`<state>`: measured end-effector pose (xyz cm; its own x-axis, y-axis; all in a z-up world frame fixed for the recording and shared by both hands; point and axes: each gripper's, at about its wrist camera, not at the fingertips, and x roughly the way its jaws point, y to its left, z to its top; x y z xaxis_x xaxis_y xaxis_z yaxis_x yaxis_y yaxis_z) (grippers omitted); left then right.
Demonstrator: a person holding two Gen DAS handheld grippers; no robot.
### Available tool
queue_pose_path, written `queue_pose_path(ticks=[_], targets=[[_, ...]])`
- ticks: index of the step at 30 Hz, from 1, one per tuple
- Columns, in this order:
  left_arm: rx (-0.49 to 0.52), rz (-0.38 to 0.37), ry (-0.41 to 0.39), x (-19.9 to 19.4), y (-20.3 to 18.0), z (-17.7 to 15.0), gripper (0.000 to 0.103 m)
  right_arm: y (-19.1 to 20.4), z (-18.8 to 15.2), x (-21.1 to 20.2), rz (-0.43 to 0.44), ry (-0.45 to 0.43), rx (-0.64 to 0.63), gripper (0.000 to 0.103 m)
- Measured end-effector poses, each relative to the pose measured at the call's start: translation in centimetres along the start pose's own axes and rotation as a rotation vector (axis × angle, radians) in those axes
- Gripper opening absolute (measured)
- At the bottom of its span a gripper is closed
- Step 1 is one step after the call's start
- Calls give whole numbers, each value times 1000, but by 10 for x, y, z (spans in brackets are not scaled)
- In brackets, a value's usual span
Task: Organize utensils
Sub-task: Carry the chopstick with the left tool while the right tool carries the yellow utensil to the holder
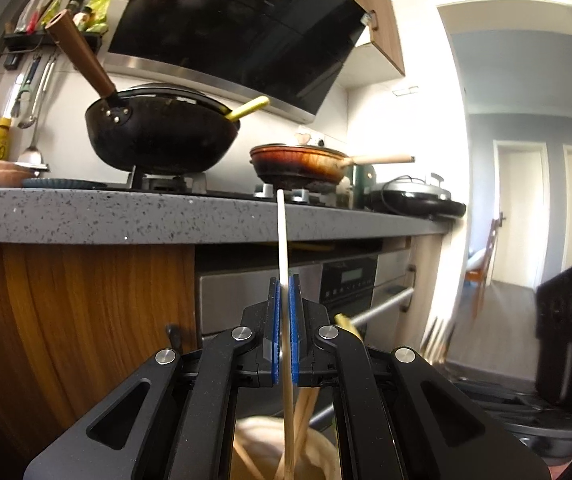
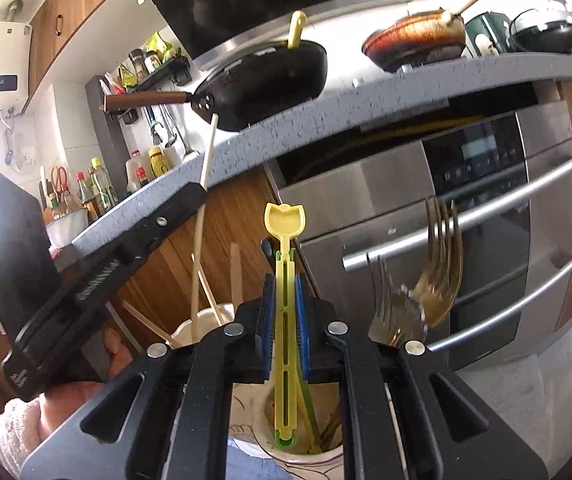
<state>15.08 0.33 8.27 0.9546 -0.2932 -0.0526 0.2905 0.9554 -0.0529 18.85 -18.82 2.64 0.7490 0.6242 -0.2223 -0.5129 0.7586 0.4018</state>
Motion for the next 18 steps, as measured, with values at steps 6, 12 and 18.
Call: queue_pose_path(ticks=[6,12,18], targets=[[-4,11,19,-7,6,-7,5,-6,-12,1,-14,17,5,10],[-13,34,34,-18,10,-10,10,-3,-13,-11,-22,5,-4,21],[-14,30,48,-48,8,-15,12,-3,-16,-39,-40,-21,-4,21]])
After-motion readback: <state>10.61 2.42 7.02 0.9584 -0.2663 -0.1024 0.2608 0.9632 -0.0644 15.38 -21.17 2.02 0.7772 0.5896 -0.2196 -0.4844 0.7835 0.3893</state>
